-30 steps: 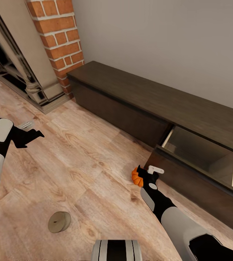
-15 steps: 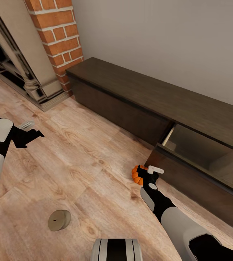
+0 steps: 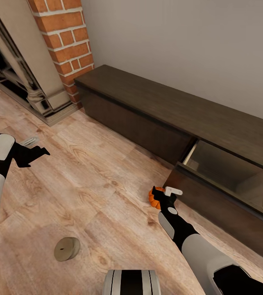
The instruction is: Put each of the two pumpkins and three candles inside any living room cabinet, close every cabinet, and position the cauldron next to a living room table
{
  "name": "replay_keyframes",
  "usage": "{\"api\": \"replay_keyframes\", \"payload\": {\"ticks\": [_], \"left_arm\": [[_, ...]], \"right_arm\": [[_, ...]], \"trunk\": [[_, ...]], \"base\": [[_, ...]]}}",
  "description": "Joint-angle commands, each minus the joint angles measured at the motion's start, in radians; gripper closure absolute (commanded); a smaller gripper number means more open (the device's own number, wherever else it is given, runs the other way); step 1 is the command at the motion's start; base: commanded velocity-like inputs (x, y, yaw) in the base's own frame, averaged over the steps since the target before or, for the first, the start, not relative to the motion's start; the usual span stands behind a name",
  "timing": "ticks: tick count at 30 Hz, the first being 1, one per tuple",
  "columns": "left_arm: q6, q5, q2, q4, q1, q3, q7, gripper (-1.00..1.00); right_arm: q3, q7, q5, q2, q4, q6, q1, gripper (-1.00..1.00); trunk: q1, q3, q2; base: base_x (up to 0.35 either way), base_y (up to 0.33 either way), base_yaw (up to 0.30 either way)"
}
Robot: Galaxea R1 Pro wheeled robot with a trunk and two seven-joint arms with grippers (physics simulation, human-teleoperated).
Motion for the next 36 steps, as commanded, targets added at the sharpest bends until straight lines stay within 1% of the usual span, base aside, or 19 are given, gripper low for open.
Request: {"api": "replay_keyframes", "payload": {"ticks": [1, 5, 7, 9, 11, 16, 32, 36], "left_arm": [[0.002, 0.01, 0.0, -0.001, 0.0, 0.001, 0.01, -1.0], [0.002, 0.01, 0.0, -0.001, 0.0, 0.002, 0.01, -1.0], [0.001, 0.007, 0.011, 0.01, 0.001, 0.002, 0.013, -1.0], [0.002, 0.007, 0.008, 0.015, 0.001, 0.002, 0.013, -1.0], [0.003, 0.007, 0.007, 0.005, 0.001, 0.003, 0.014, -1.0], [0.004, 0.007, 0.016, -0.006, 0.001, 0.003, 0.014, -1.0], [-0.002, 0.004, 0.02, -0.009, 0.001, 0.003, 0.015, -1.0], [-0.002, 0.003, 0.02, -0.011, 0.001, 0.004, 0.015, -1.0]], "right_arm": [[0.008, -0.006, -0.01, -0.001, 0.001, -0.005, -0.001, -1.0], [0.007, -0.005, -0.01, -0.002, 0.001, -0.005, -0.001, -1.0], [0.008, 0.004, 0.002, -0.001, 0.005, 0.0, 0.002, -1.0], [0.008, 0.002, 0.012, 0.0, 0.006, -0.002, 0.002, -1.0], [0.009, -0.004, 0.006, 0.0, 0.005, -0.007, 0.003, -1.0], [0.011, -0.007, 0.002, -0.008, 0.001, -0.01, 0.005, -1.0], [0.006, -0.008, -0.008, -0.011, 0.008, -0.006, 0.005, -1.0], [0.004, -0.008, -0.011, -0.012, 0.008, -0.005, 0.005, -1.0]], "trunk": [[0.0, -0.001, 0.0], [0.0, -0.001, 0.0], [0.0, -0.001, 0.0], [0.0, -0.001, 0.0], [0.0, -0.001, 0.0], [0.0, -0.001, 0.0], [0.0, -0.001, 0.0], [0.002, -0.016, -0.001]], "base": [[0.0, 0.0, 0.0], [0.0, 0.0, 0.0], [0.0, 0.0, 0.0], [0.0, 0.0, 0.0], [0.0, 0.0, 0.0], [0.0, 0.0, 0.0], [0.0, 0.0, 0.0], [0.0, 0.0, 0.0]]}}
